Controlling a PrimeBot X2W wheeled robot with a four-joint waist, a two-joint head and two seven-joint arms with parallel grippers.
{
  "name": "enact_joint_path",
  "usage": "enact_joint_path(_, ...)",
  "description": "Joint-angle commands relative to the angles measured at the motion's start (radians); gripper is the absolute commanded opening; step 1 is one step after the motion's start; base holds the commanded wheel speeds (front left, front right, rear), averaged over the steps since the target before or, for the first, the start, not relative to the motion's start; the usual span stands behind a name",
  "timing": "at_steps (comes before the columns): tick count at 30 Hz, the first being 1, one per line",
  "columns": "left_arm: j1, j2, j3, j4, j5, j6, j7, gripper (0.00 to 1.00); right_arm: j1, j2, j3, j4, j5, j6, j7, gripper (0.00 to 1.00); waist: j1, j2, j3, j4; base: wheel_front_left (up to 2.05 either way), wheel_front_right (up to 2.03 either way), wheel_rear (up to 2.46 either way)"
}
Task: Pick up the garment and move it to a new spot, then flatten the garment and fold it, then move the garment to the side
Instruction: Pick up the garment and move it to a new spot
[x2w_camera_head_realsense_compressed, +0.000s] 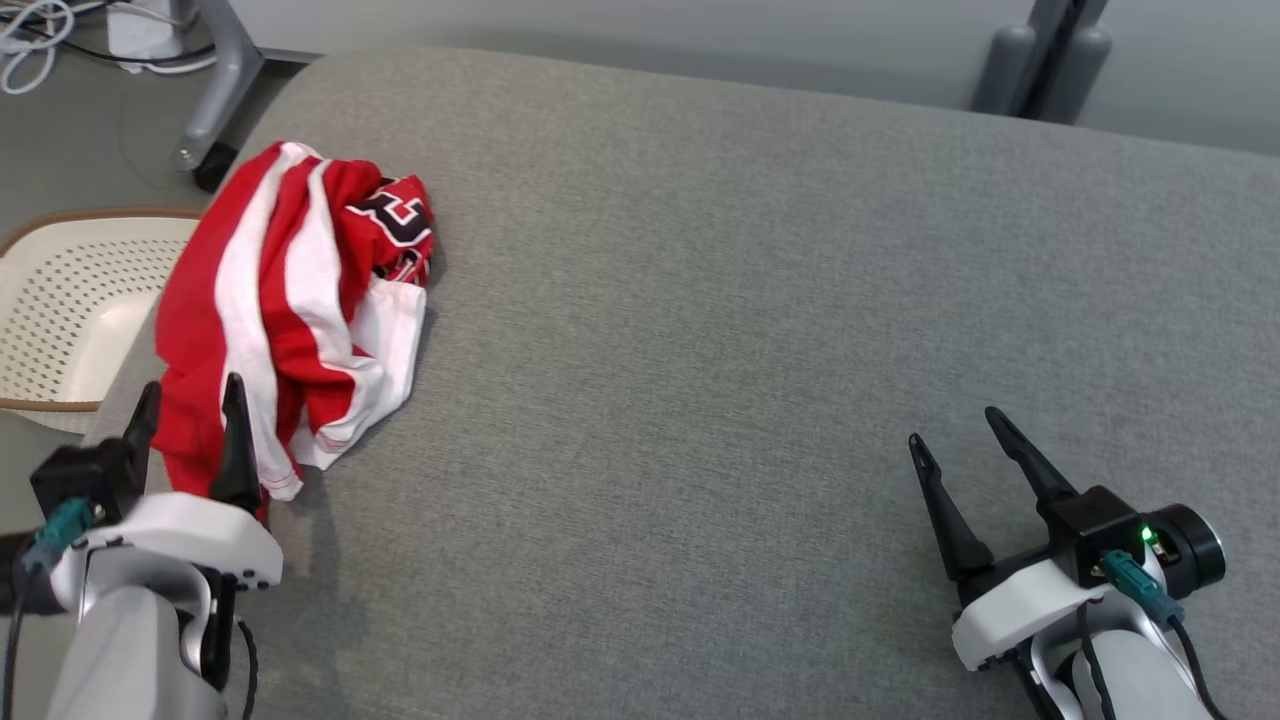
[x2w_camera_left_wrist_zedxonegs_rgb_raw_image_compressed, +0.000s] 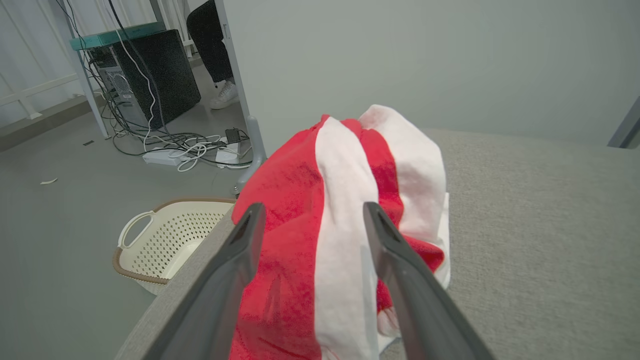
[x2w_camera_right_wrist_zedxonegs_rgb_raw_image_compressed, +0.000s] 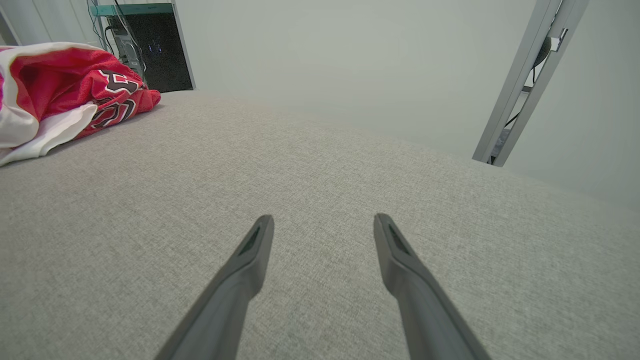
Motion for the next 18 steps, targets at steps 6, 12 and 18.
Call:
enact_joint_path(6,-0.181,0.066,-0.033,0.177,-0.023,-0.017,-0.001,1.00,-0.036,-0.014,0.006,0.002,0.008,0.000,-0.005,1.00,0.0000,0.0000,0.060,-0.051,0.00,0.00,0.00)
enact_joint_path(12,-0.336,0.121,-0.100,0.350,-0.054,-0.019,0.039,1.00,-0.057,-0.009,0.012,0.017,0.019,0.000,-0.006,1.00,0.0000,0.0000,0.090,-0.087,0.00,0.00,0.00)
enact_joint_path(18,-0.415,0.179,-0.146,0.500,-0.086,-0.019,0.157,1.00,-0.077,0.004,0.025,0.041,0.034,0.000,-0.005,1.00,0.0000,0.0000,0.102,-0.140,0.00,0.00,0.00)
